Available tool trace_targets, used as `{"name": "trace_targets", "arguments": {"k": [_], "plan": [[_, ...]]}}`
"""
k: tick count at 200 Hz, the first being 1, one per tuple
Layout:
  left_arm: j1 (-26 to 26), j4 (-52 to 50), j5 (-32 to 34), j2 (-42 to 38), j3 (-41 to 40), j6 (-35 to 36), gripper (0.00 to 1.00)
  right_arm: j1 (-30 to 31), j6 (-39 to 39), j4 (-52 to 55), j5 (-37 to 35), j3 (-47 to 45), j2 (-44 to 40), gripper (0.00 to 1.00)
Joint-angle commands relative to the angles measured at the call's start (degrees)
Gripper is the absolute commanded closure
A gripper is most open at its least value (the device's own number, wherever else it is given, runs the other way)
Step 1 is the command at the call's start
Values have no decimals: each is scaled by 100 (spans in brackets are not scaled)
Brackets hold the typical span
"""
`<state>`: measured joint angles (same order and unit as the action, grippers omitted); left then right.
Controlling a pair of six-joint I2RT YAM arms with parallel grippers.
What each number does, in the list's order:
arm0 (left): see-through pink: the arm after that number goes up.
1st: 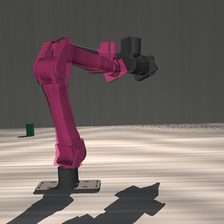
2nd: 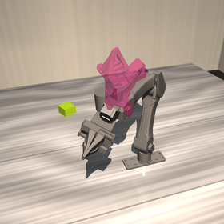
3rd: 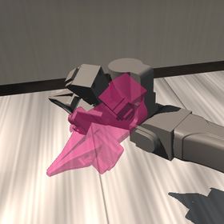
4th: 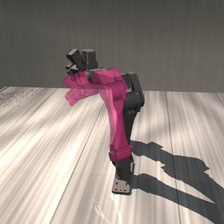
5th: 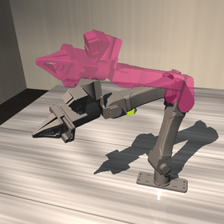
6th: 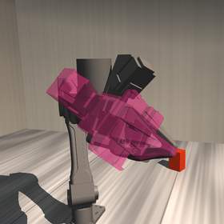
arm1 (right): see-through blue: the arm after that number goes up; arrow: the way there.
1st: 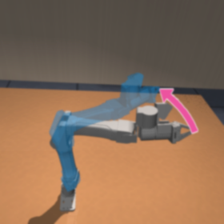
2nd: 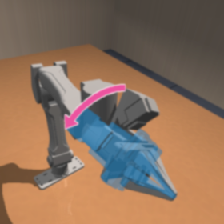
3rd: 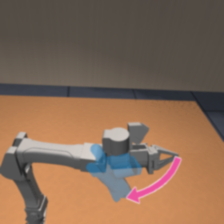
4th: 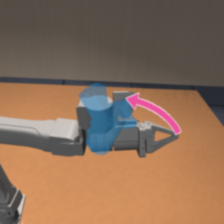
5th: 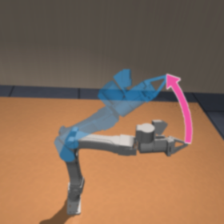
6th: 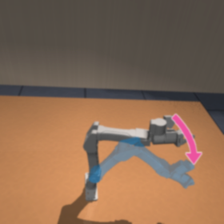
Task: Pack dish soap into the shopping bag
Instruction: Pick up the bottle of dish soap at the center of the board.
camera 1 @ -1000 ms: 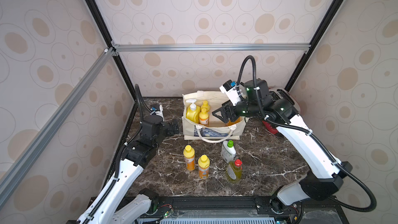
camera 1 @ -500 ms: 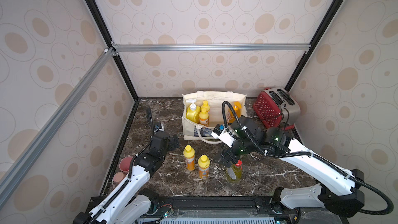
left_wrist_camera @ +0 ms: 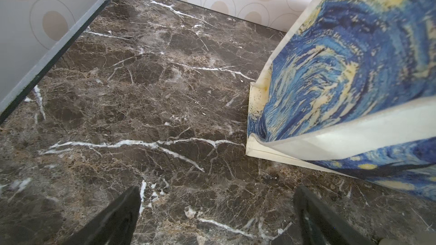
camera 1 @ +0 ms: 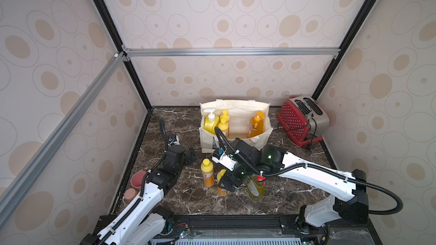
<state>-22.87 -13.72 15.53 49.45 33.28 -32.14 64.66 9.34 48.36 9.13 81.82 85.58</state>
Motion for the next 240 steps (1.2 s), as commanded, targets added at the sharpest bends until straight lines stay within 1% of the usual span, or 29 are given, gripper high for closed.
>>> {"name": "trace_targets", "arguments": {"k": [1,20,54,80,119,148,200,221,240], "plan": [[7,106,-10,12,92,-20,1,137,78,41,-273,9,197,12],[4,116,-31,20,109,-5,1,182,85,20,-379,12,308,17],[5,107,-72,19,118,24,1,253,-16,126,-565,137,407,31],[7,93,-69,-29,89,24,1,273,-102,262,-697,339,378,40],[4,97,-76,-39,69,31,1,274,-165,384,-733,623,148,50],[9,100,-77,8,87,32,1,275,-251,609,-786,955,-68,54],[5,91,-94,107,126,36,1,225,-473,1195,-948,2029,-397,58],[4,94,-85,141,143,32,1,40,-545,1328,-834,2511,-478,59],[9,76,-89,218,183,32,1,-304,-610,1369,-478,2907,-516,59]]}}
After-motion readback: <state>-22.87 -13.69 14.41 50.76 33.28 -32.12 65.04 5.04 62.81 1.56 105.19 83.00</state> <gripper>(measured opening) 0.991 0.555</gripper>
